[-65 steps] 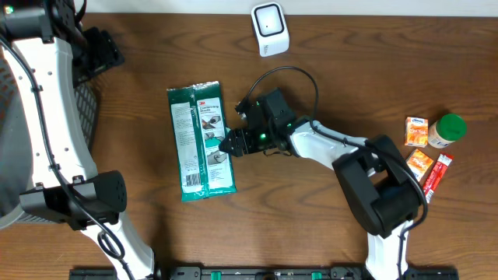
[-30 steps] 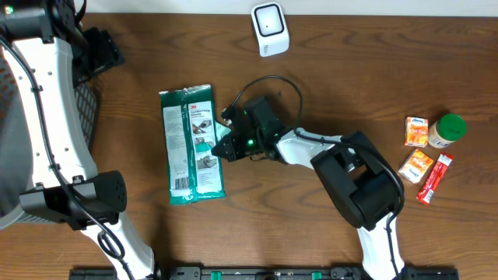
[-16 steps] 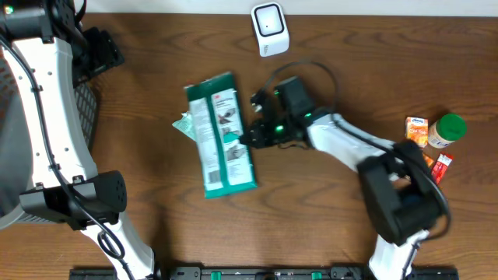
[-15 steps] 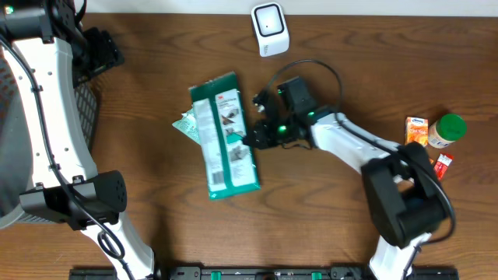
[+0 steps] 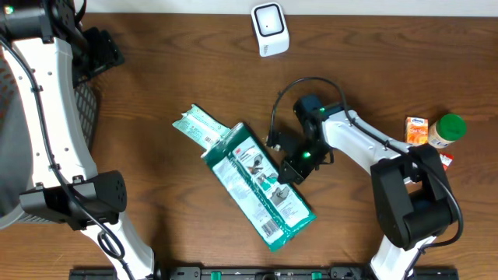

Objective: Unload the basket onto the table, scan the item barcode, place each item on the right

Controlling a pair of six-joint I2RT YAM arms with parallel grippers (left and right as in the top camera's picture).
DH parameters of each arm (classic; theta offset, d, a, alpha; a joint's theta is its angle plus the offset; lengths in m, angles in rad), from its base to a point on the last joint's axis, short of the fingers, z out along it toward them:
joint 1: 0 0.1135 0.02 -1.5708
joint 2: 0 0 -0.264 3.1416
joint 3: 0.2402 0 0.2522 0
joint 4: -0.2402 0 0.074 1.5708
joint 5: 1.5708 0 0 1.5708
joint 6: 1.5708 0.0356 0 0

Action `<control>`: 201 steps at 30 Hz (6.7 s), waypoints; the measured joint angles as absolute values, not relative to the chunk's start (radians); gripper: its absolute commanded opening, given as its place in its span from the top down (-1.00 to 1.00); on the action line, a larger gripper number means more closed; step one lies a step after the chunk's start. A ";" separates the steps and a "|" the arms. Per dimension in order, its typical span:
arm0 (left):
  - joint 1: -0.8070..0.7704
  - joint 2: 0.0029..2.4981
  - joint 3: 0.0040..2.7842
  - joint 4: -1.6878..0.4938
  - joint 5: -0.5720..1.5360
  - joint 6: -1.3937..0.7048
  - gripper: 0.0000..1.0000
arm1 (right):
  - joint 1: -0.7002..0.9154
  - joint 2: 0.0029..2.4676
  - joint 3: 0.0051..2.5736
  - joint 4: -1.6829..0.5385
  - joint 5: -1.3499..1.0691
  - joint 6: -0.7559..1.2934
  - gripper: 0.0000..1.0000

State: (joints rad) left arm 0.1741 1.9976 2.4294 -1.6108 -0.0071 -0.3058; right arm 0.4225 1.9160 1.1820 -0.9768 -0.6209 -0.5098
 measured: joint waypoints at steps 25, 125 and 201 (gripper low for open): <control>0.174 1.998 2.429 -1.611 -0.007 -0.306 -0.64 | 0.831 1.916 1.182 -1.019 -0.690 -0.768 -0.02; 0.174 1.998 2.429 -1.611 -0.007 -0.306 -0.64 | 0.638 1.921 2.364 -1.361 -0.371 -0.114 0.99; 0.174 1.998 2.429 -1.611 -0.007 -0.306 -0.65 | 0.544 2.710 2.591 -0.386 0.306 -1.446 0.98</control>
